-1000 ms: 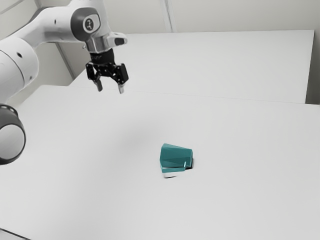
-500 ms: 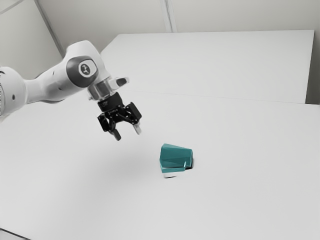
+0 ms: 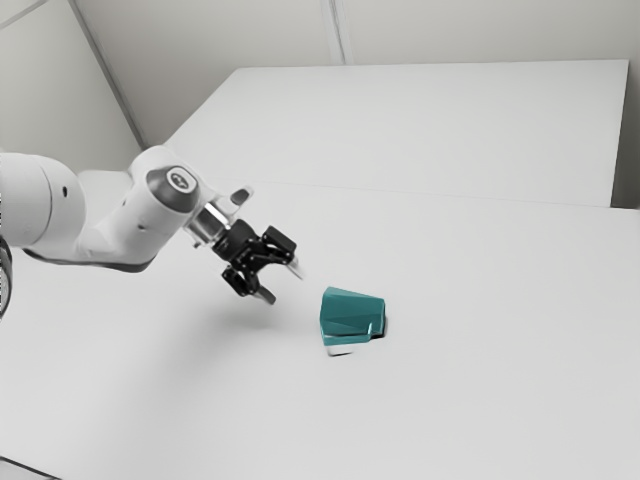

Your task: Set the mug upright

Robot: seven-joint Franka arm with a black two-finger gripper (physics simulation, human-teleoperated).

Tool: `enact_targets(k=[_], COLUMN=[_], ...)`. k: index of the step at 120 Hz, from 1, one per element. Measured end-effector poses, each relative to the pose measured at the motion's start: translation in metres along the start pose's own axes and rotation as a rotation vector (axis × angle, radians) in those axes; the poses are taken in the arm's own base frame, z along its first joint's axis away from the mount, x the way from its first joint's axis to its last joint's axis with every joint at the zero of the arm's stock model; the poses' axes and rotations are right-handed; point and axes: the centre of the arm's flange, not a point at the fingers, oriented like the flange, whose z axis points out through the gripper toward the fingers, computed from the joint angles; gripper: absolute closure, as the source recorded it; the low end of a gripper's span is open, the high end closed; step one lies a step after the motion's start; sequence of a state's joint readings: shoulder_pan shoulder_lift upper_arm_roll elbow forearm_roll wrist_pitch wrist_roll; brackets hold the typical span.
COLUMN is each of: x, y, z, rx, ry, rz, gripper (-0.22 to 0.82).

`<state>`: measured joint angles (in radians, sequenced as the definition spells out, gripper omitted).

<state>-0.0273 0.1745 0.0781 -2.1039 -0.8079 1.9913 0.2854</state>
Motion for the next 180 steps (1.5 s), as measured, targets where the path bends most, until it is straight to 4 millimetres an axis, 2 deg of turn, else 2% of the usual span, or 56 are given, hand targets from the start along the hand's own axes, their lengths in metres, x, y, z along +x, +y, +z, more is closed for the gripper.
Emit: enact_targets(k=[38,96,180], x=[0.012,0.012,0.014], y=[0.000,0.017,0.026], z=[0.038,0.068,0.102], rx=[-0.080,-0.118,-0.174], ry=[0.047,0.065,0.114], rz=[0.075,0.185,0.250], gripper=[0.00,0.00,0.00])
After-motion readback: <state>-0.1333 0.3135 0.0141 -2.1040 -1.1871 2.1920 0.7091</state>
